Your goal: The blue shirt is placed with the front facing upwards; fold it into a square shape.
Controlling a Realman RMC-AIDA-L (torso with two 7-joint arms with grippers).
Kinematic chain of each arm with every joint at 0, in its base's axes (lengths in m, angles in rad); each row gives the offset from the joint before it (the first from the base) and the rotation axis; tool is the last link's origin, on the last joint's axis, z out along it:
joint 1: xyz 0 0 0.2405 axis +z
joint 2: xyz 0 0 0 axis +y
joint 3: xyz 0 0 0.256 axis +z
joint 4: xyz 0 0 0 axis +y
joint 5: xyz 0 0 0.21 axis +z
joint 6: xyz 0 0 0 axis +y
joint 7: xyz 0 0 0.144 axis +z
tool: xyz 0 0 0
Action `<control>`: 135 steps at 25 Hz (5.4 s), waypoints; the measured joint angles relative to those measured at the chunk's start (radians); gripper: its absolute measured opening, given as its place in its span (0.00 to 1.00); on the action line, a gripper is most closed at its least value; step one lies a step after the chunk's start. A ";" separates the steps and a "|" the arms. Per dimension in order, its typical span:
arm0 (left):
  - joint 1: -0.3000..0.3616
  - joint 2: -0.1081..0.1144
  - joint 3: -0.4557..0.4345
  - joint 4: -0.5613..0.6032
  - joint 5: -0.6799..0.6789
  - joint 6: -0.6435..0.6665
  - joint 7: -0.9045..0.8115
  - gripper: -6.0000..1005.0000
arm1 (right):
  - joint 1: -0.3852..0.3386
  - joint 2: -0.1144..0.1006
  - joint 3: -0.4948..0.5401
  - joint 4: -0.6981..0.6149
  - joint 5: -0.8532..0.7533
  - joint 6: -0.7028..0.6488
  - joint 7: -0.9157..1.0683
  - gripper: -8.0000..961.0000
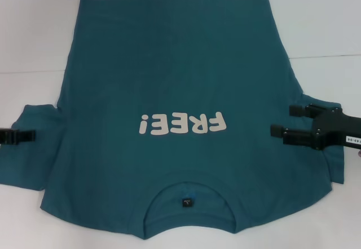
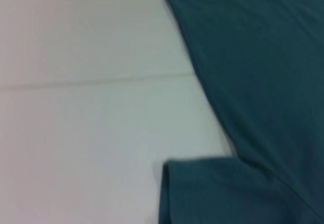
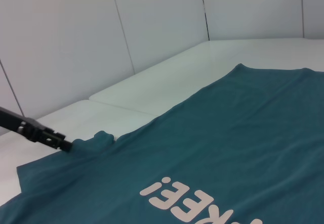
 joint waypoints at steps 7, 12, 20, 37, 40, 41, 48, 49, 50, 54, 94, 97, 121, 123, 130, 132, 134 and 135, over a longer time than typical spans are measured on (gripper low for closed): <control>0.037 0.037 -0.091 0.056 0.011 0.206 -0.052 0.79 | -0.001 -0.003 0.000 0.000 0.000 0.001 0.003 0.96; 0.049 0.041 -0.116 0.050 0.028 0.217 -0.060 0.79 | 0.006 0.001 -0.007 0.001 0.000 0.013 -0.002 0.96; 0.044 0.036 -0.112 0.032 0.058 0.176 -0.063 0.79 | 0.014 0.000 -0.011 0.000 0.000 0.015 0.002 0.96; 0.033 0.038 -0.089 -0.016 0.085 0.101 -0.059 0.78 | 0.026 -0.003 -0.011 0.002 -0.002 0.025 0.003 0.96; 0.033 0.031 -0.085 -0.001 0.086 0.122 -0.059 0.77 | 0.027 -0.003 -0.012 0.002 -0.002 0.026 0.003 0.96; 0.035 0.028 -0.084 0.011 0.086 0.135 -0.060 0.76 | 0.027 -0.003 -0.012 0.002 -0.002 0.026 0.003 0.96; 0.050 -0.013 -0.084 0.112 0.088 0.157 -0.058 0.70 | 0.026 -0.003 -0.012 0.001 -0.002 0.026 0.004 0.96; 0.050 -0.015 -0.084 0.117 0.089 0.160 -0.058 0.69 | 0.025 -0.003 -0.012 0.001 -0.002 0.026 0.004 0.96; 0.049 -0.015 -0.084 0.114 0.089 0.164 -0.057 0.68 | 0.025 -0.003 -0.012 0.002 -0.002 0.026 0.004 0.96; 0.042 -0.006 -0.084 0.090 0.089 0.167 -0.056 0.53 | 0.024 -0.002 -0.012 0.001 -0.002 0.026 0.005 0.96; 0.012 0.036 -0.086 0.139 0.075 0.236 -0.043 0.00 | 0.015 -0.003 0.015 0.000 0.005 0.020 0.032 0.96; 0.001 0.042 -0.086 0.148 0.075 0.248 -0.043 0.00 | 0.016 -0.004 0.023 0.000 0.005 0.020 0.038 0.96; -0.067 0.014 -0.086 0.392 -0.044 0.570 -0.104 0.00 | 0.006 -0.017 0.066 -0.011 0.004 0.018 0.046 0.96; -0.075 0.014 -0.087 0.401 -0.045 0.586 -0.110 0.01 | 0.004 -0.019 0.070 -0.012 0.004 0.018 0.046 0.96; -0.089 -0.009 -0.083 0.418 -0.074 0.626 -0.122 0.03 | -0.004 -0.020 0.078 -0.012 0.004 0.017 0.046 0.96; -0.093 -0.021 -0.081 0.417 -0.080 0.628 -0.127 0.04 | -0.006 -0.020 0.078 -0.012 0.004 0.017 0.046 0.96; -0.100 -0.047 -0.064 0.414 -0.081 0.622 -0.138 0.04 | -0.007 -0.020 0.078 -0.012 0.004 0.017 0.046 0.96; -0.102 -0.057 -0.052 0.410 -0.081 0.618 -0.141 0.04 | -0.007 -0.020 0.078 -0.012 0.005 0.017 0.046 0.96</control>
